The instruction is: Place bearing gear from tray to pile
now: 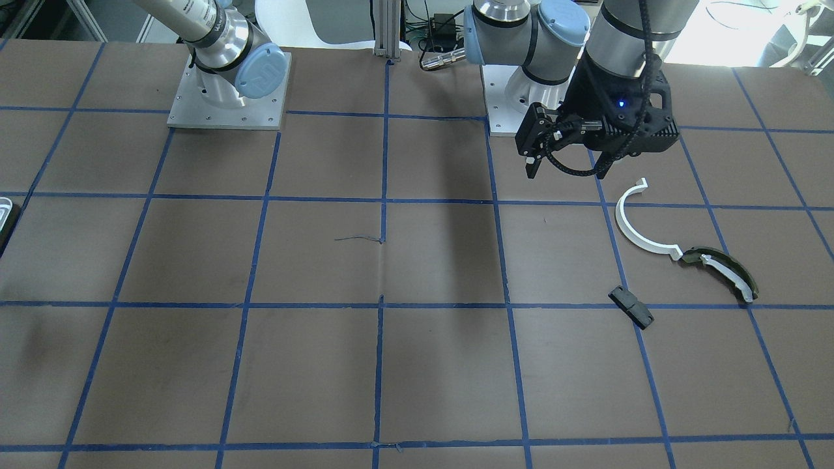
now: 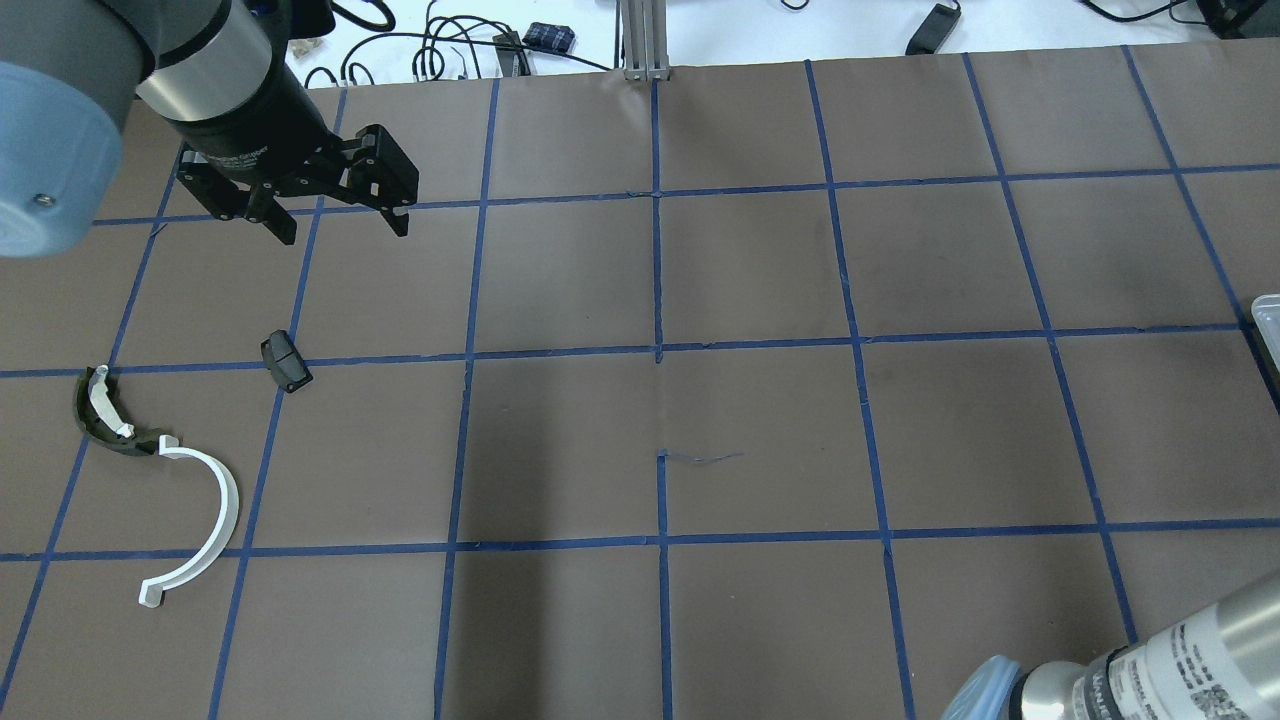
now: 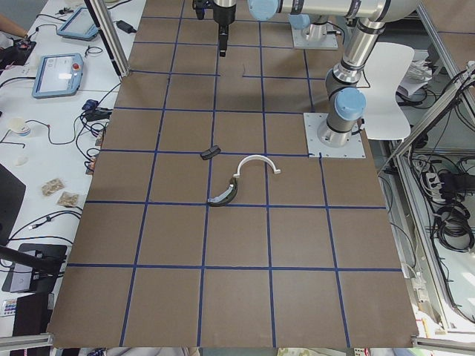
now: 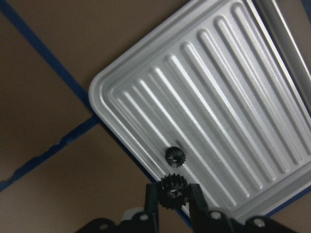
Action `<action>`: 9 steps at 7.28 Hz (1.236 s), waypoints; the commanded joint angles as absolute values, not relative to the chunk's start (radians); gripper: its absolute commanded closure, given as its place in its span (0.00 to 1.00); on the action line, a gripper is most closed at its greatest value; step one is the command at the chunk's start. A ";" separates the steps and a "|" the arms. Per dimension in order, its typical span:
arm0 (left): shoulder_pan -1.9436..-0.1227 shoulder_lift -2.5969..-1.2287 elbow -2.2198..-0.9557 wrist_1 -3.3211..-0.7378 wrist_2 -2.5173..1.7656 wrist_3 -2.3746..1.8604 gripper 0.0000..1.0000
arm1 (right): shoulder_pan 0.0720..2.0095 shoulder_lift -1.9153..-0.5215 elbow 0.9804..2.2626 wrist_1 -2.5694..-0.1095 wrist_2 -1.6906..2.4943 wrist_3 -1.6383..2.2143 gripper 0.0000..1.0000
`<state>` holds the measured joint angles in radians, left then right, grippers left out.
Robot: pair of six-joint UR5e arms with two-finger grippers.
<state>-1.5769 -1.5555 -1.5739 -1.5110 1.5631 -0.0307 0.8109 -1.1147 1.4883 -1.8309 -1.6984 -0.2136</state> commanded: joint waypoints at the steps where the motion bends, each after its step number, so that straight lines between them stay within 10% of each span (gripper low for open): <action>1: -1.577 -1.555 -1.574 -1.511 1.563 -0.031 0.00 | 1.040 -1.184 1.502 -1.770 -1.695 -0.203 1.00; 9: -1.575 -1.554 -1.578 -1.511 1.565 -0.031 0.00 | 1.797 -1.160 1.612 -1.858 -1.413 0.486 1.00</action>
